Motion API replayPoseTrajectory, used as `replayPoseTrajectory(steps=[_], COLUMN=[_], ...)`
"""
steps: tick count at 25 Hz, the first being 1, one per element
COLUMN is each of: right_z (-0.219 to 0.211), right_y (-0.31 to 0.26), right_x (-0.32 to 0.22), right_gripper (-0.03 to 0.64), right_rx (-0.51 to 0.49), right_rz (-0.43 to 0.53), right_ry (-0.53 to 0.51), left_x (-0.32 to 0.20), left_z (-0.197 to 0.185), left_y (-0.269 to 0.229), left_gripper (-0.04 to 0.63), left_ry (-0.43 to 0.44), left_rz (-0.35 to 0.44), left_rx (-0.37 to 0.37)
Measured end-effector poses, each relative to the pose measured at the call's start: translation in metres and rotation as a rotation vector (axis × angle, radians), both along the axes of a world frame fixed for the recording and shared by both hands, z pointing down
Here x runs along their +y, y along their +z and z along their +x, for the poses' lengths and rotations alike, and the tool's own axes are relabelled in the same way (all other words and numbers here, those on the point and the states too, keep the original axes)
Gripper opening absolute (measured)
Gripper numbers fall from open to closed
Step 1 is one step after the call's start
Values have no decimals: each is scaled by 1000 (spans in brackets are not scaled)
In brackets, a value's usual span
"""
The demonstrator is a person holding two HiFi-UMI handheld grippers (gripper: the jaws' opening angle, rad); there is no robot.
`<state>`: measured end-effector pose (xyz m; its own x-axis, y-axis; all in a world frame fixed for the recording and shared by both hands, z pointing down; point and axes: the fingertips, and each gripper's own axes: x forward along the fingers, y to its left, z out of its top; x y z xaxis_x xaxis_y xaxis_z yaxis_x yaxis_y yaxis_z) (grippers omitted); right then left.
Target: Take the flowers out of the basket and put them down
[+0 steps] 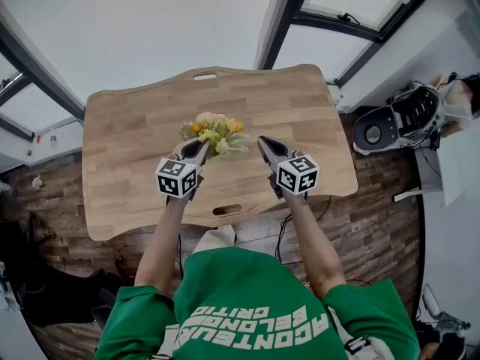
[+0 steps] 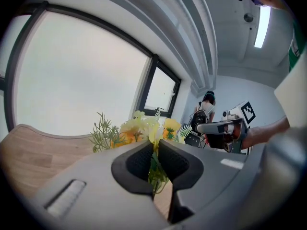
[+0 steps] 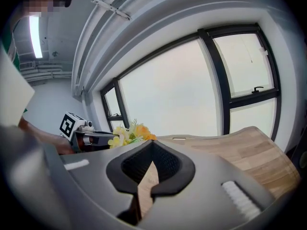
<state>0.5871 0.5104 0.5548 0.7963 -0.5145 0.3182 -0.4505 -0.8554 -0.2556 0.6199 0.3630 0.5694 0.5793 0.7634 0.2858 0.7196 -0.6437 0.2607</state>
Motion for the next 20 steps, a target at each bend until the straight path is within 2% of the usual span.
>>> replayPoseTrajectory(steps=[5, 20], right_z=[18, 41], right_y=[16, 63], right_x=[12, 49], right_gripper=[6, 6], right_rx=[-31, -108], right_rz=[-11, -22], right_ry=[1, 20], left_x=[16, 69], left_z=[21, 47], left_y=[19, 78], left_gripper=[52, 52], left_ry=[12, 62], left_rz=[1, 23], left_rx=[-25, -94])
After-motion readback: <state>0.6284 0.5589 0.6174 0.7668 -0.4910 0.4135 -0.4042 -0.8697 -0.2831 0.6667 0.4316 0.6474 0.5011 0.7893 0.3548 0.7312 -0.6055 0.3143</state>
